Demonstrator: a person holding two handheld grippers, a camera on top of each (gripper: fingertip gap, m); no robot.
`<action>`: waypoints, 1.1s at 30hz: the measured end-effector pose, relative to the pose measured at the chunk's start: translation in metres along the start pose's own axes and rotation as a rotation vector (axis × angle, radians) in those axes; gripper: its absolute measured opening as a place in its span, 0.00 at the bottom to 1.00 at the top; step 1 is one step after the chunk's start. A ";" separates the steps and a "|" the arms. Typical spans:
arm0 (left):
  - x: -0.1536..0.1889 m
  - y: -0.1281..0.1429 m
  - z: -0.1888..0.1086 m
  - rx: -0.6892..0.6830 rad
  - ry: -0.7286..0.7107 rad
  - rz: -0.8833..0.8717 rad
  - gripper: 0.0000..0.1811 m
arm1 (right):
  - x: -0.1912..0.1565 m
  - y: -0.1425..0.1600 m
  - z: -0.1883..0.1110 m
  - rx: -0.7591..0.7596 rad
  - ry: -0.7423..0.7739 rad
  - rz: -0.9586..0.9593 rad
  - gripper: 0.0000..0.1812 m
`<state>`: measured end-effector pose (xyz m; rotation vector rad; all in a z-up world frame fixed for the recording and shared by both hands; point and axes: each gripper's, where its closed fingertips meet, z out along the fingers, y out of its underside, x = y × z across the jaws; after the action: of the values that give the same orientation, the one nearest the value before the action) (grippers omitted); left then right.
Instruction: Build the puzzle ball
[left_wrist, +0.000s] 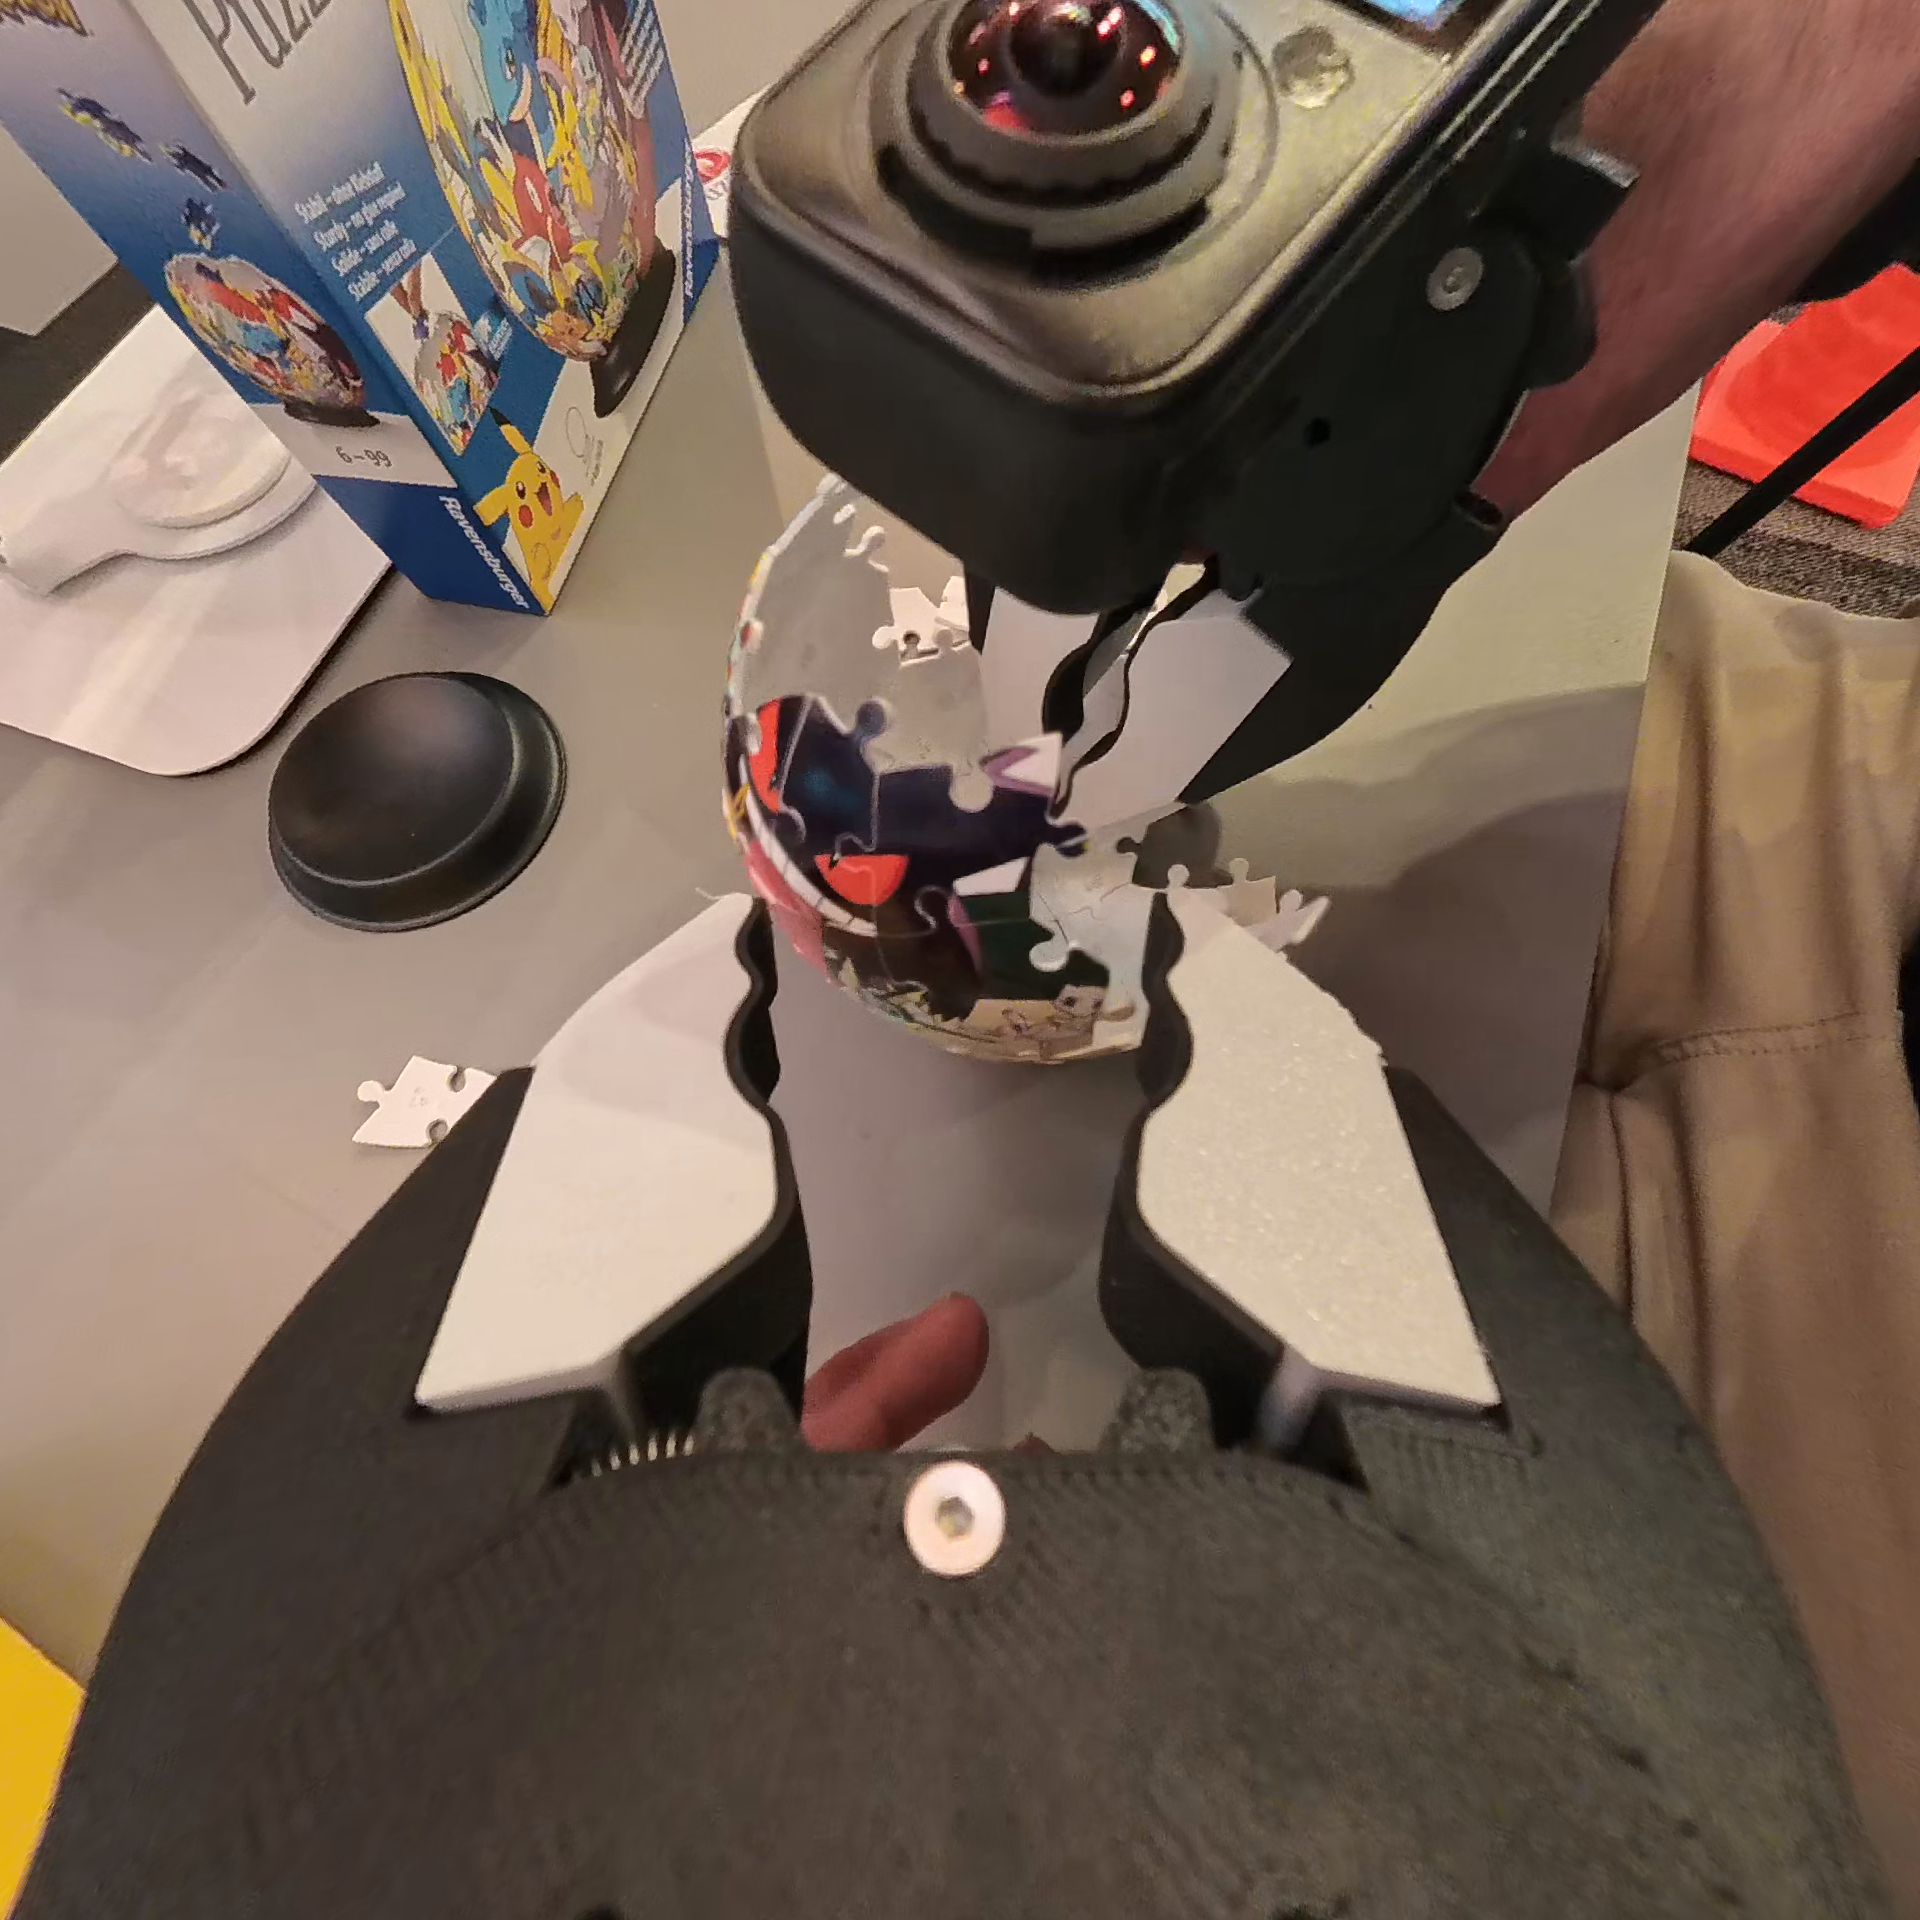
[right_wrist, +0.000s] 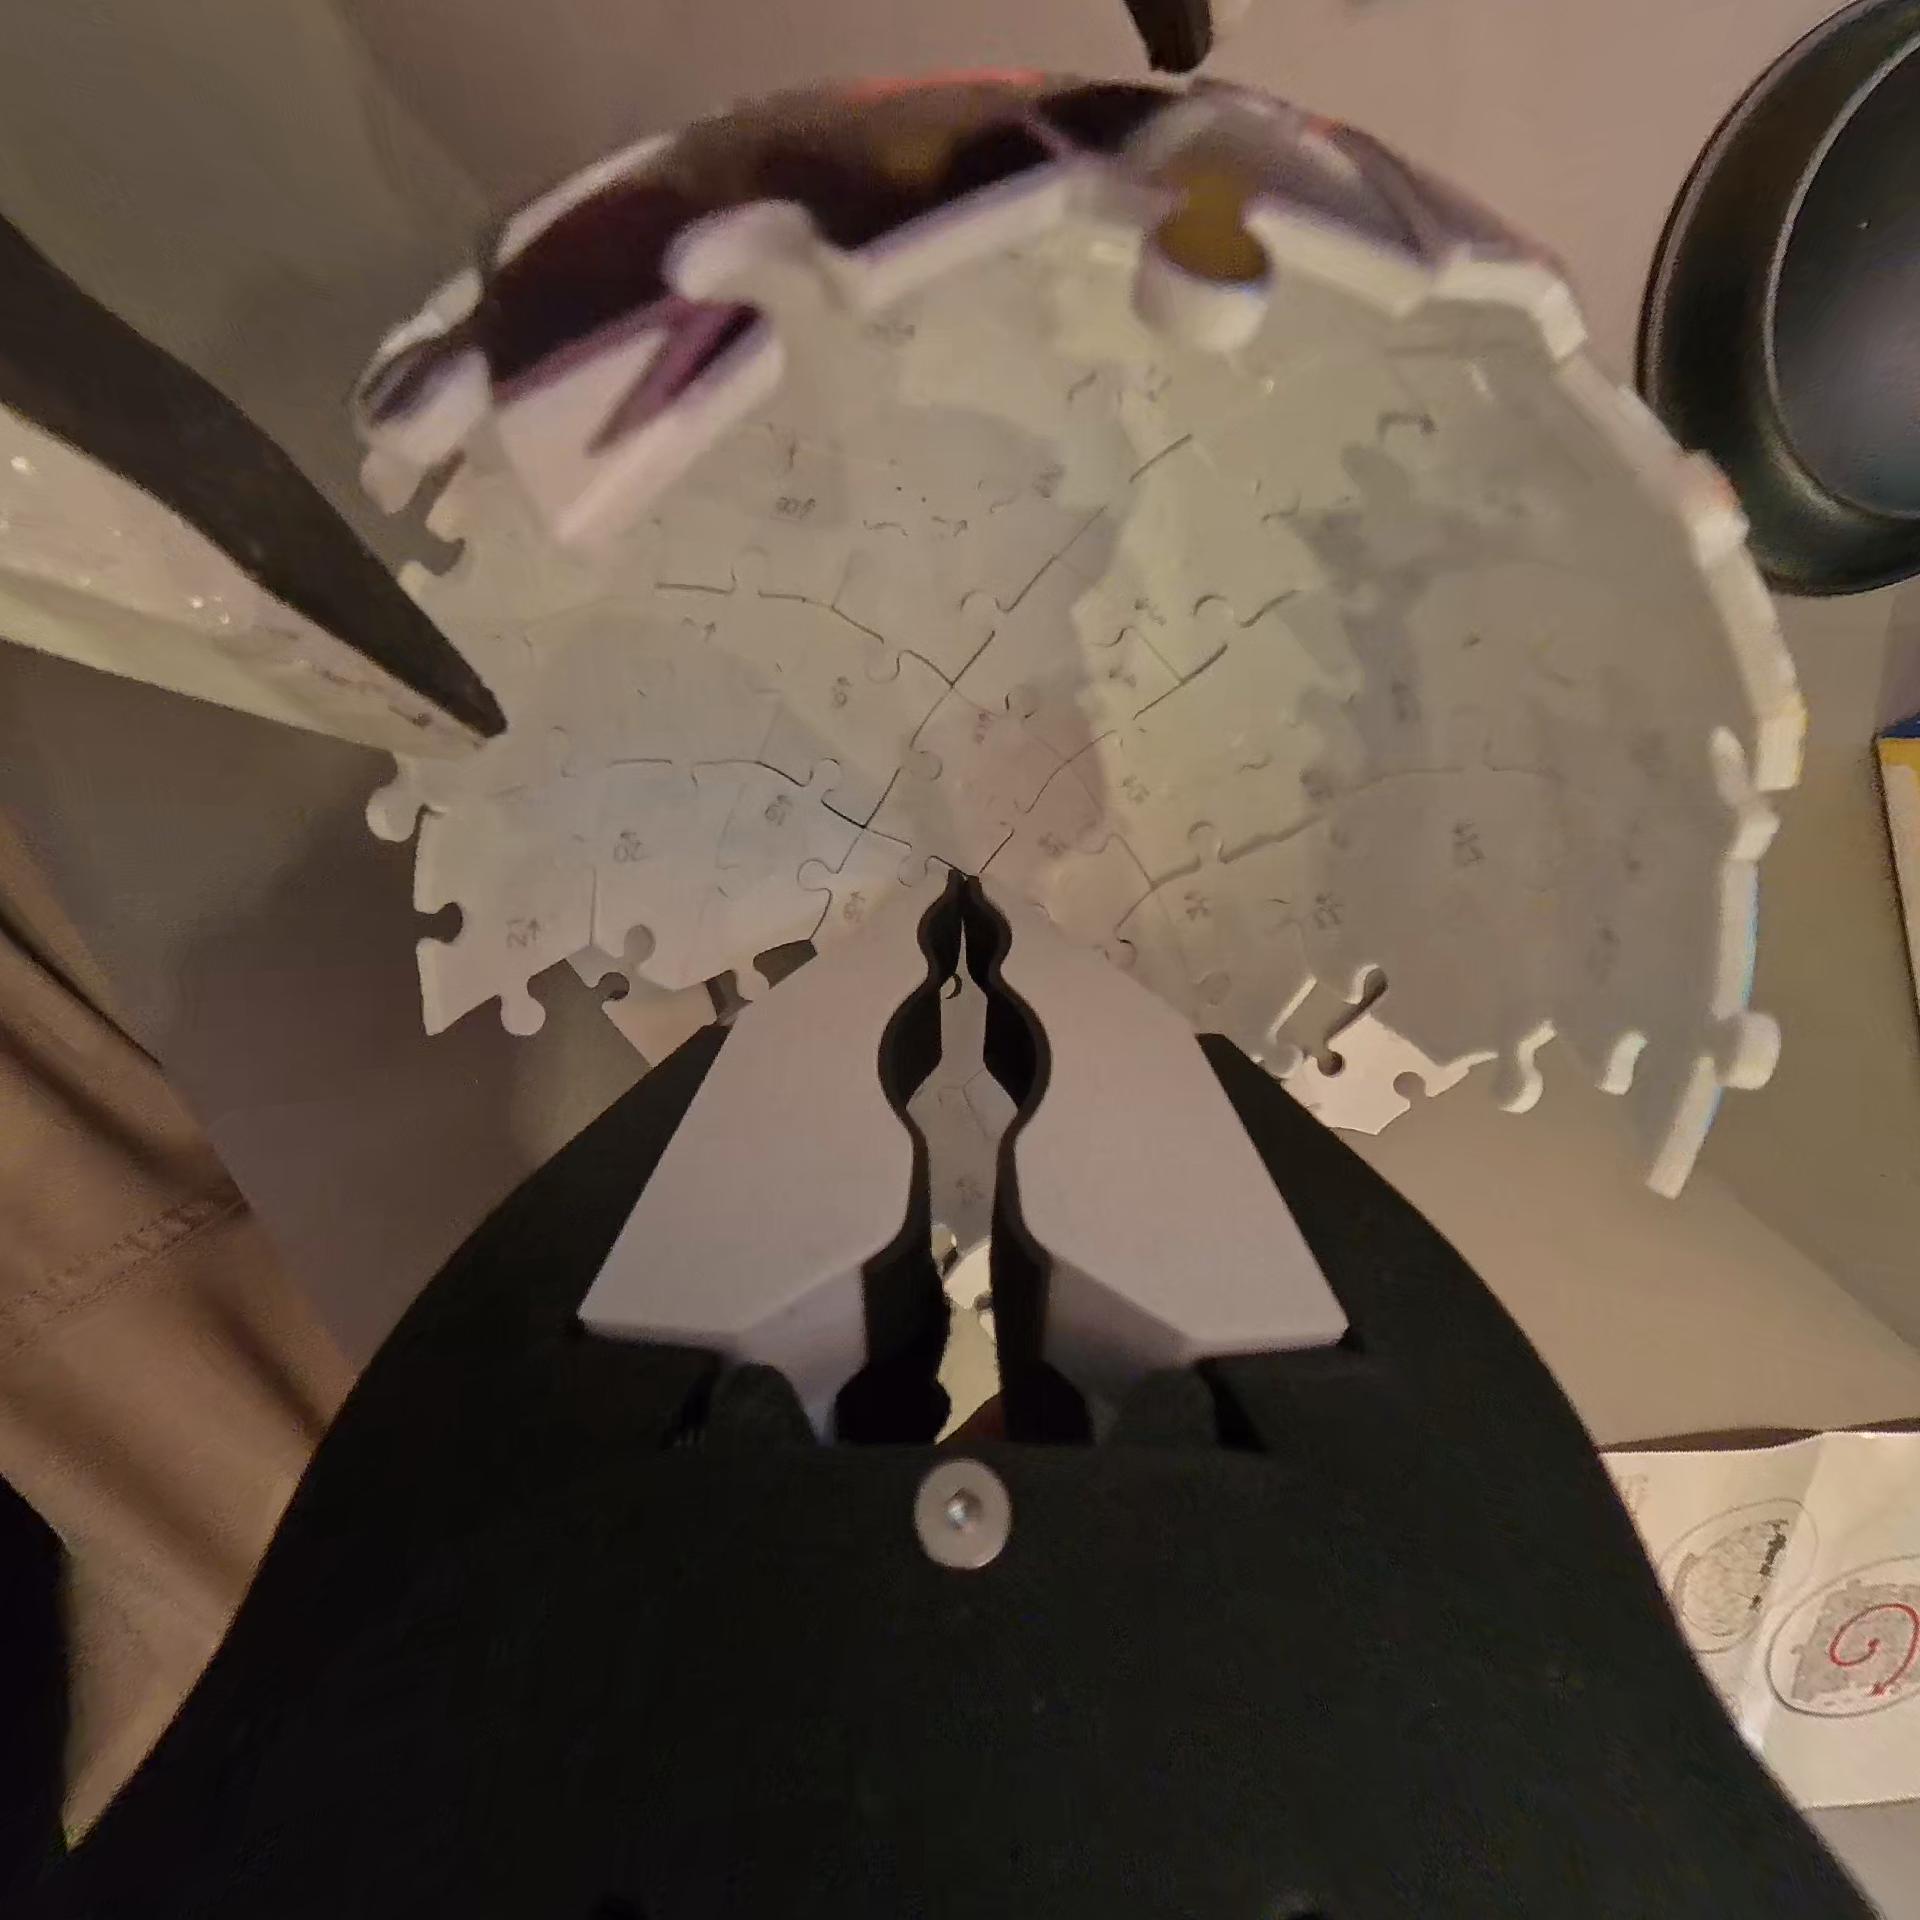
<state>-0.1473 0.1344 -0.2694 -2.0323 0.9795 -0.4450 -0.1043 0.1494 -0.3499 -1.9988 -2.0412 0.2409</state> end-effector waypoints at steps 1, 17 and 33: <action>0.000 0.000 0.000 0.000 0.001 0.001 0.37 | 0.000 0.000 0.000 0.002 0.001 0.000 0.00; 0.001 0.001 0.003 -0.003 0.003 -0.001 0.37 | -0.001 -0.003 0.000 0.016 0.022 -0.013 0.00; 0.002 0.002 0.006 -0.006 0.005 -0.001 0.37 | -0.009 -0.002 -0.002 0.035 0.003 -0.046 0.00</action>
<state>-0.1438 0.1351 -0.2747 -2.0382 0.9839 -0.4490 -0.1053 0.1403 -0.3486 -1.9283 -2.0639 0.2618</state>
